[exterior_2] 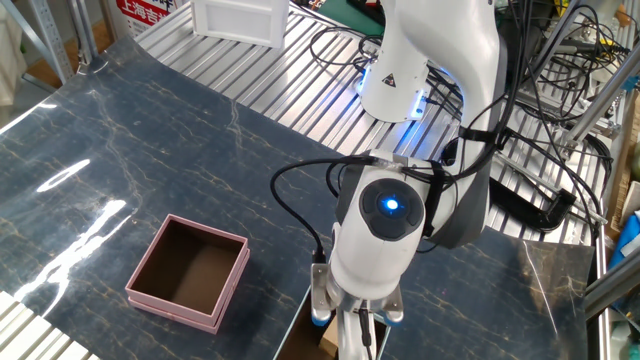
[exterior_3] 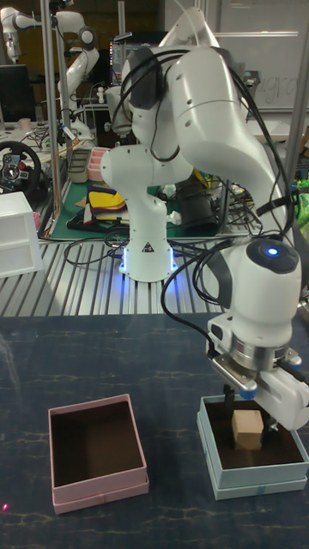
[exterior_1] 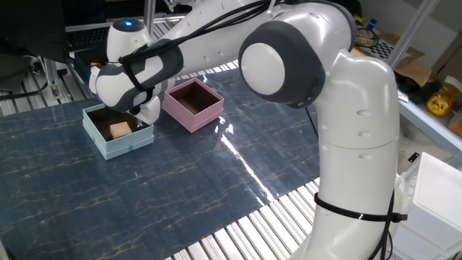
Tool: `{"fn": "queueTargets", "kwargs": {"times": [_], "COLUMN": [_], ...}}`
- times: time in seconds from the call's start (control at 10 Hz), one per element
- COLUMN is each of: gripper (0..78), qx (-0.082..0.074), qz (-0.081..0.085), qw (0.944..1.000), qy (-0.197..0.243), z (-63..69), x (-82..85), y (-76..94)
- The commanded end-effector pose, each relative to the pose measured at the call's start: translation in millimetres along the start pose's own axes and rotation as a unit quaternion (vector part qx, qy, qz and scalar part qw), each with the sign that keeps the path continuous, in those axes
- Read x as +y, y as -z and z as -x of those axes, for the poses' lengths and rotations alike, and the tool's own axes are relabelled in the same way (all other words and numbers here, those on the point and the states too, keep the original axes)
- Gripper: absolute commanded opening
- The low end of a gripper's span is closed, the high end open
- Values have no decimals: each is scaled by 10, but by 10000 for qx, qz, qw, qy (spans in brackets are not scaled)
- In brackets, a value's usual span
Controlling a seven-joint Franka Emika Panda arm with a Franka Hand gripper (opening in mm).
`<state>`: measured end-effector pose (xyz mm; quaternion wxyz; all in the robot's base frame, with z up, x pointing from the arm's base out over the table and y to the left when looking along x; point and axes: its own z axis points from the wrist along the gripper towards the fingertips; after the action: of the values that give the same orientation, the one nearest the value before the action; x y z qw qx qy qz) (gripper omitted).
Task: Move an object from one box to another
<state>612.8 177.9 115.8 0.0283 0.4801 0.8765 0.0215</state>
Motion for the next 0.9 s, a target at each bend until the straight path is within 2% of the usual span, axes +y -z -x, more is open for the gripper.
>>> {"fn": "queueTargets", "kwargs": {"times": [0.1,0.4,0.5,0.6,0.9], "gripper": [773,773,773,773,773], "qx": [73,84,84,77,165], "qz": [-44,-35,-35,-68,-158], "qw": [9919,9839,9839,9740,9652], "qy": [1264,1785,1785,2263,2607], "z": [137,167,167,169,201], "x": [-255,-372,-372,-418,-455], "y": [489,634,634,716,855]}}
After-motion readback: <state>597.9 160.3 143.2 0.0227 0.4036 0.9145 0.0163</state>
